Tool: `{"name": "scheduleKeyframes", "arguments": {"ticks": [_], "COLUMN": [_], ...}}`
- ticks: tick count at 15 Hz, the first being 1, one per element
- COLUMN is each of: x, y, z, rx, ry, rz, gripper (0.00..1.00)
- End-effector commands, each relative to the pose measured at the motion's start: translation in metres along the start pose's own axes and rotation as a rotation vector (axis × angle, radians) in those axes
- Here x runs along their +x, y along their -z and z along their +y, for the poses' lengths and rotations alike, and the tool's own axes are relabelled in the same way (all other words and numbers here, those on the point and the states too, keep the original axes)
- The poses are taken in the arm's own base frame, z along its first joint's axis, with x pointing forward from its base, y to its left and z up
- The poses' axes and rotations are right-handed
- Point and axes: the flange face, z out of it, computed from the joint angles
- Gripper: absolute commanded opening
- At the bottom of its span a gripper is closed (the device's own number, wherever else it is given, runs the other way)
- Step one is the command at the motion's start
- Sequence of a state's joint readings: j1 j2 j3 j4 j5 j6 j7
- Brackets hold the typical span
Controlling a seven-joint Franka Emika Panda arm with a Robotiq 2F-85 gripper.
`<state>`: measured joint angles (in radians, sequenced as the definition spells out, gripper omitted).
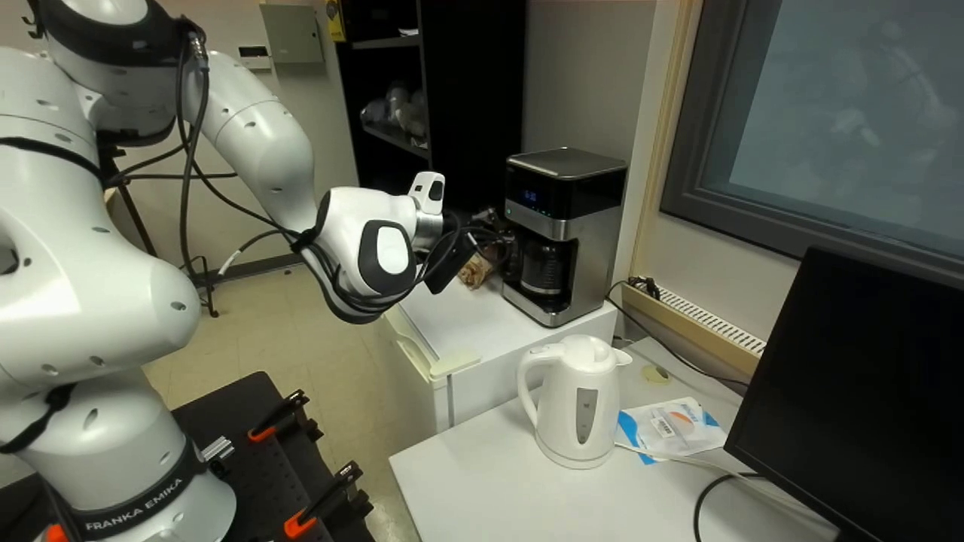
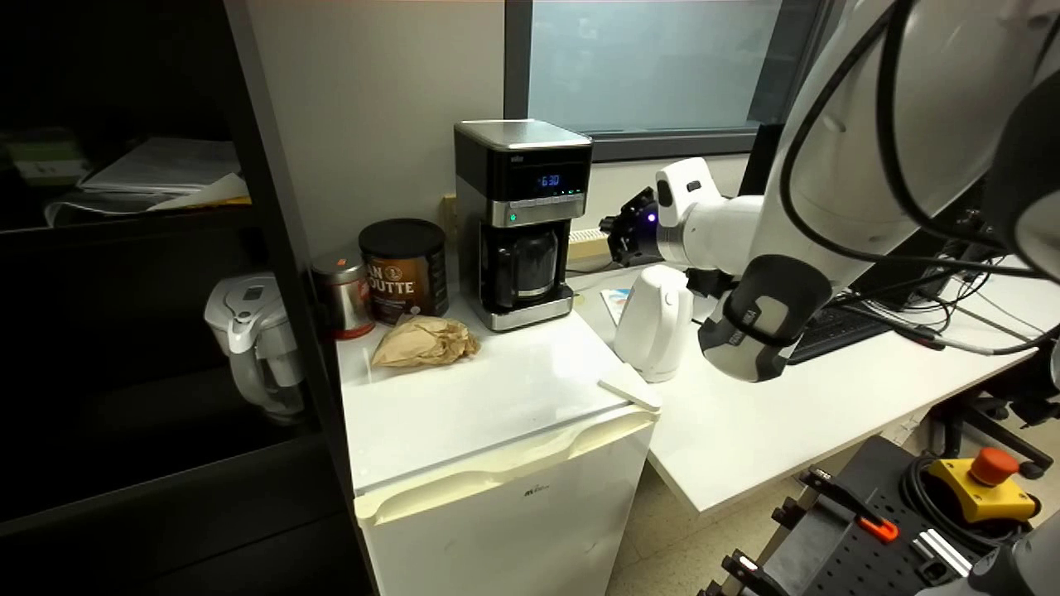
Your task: Press a button on the coffeemaker.
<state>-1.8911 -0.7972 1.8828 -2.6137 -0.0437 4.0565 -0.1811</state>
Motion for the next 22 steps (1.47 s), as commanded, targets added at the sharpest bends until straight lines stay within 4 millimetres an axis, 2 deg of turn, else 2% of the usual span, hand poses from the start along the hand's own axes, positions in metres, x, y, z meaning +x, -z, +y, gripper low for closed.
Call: {"name": "scheduleKeyframes", "arguments": {"ticks": [1,6,13,22], "x": [0.002,0.006,0.009,0.009], "y": [-0.019,-0.036,-0.049,-0.053], "z": [-0.006,-0.012,-0.011,-0.010], "rx": [-0.056,-0.098,-0.175,-0.237], "ry": [0.004,-0.006,-0.013,-0.022], "rz": [0.031,0.049,0.071,0.102], "gripper": [0.02,0.02,0.02,0.02]}}
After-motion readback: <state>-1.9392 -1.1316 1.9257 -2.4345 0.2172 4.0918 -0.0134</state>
